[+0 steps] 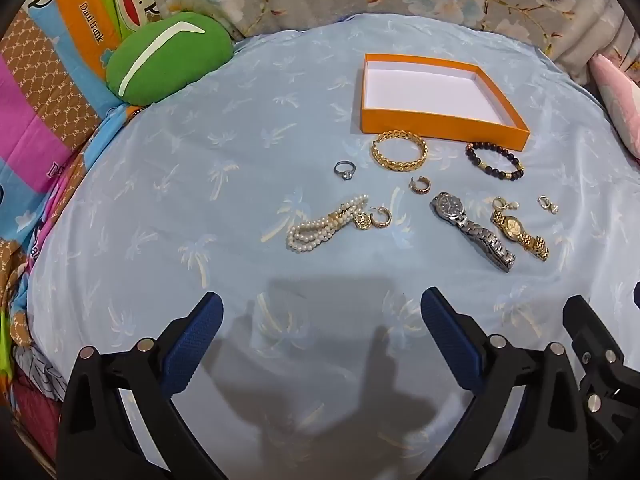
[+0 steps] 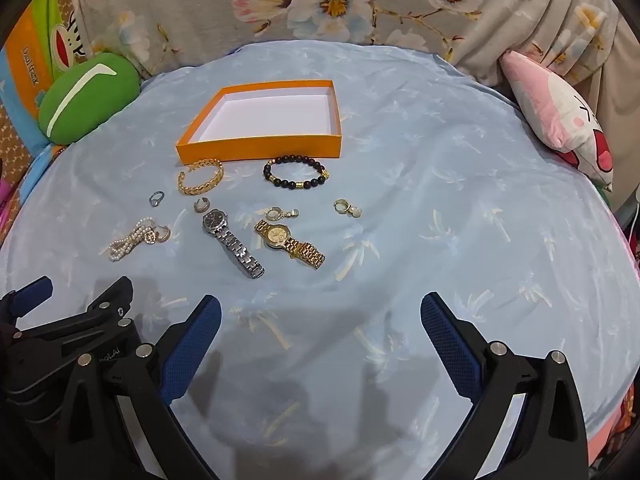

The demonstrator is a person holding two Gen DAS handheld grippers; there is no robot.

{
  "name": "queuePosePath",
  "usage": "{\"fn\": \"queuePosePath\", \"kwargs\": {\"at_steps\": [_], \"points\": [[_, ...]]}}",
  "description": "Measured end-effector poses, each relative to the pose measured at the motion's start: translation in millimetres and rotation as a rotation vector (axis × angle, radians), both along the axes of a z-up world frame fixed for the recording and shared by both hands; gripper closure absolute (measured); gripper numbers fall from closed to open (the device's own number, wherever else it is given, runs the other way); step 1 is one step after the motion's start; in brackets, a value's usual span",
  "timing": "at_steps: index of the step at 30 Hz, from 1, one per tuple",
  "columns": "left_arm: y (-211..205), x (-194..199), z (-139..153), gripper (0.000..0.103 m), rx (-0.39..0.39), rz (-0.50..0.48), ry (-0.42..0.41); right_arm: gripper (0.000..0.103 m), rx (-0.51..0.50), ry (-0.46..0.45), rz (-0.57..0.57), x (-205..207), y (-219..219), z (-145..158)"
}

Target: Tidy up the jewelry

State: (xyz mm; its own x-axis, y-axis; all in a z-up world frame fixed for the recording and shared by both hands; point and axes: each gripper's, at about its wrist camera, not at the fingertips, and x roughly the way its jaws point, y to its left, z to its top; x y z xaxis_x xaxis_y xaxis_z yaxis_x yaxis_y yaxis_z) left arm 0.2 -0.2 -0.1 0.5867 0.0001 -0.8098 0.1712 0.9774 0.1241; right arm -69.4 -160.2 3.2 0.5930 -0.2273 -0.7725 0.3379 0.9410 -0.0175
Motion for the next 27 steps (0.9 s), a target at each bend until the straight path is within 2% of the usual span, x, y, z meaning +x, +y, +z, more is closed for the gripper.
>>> {"fn": "queuePosePath", "kwargs": {"at_steps": [27], "points": [[-0.8,6.3,-3.7,0.006,-0.017,-0.001,0.010,0.005,0.016,-0.007,-0.003,4.9,-3.2,0.0]]}}
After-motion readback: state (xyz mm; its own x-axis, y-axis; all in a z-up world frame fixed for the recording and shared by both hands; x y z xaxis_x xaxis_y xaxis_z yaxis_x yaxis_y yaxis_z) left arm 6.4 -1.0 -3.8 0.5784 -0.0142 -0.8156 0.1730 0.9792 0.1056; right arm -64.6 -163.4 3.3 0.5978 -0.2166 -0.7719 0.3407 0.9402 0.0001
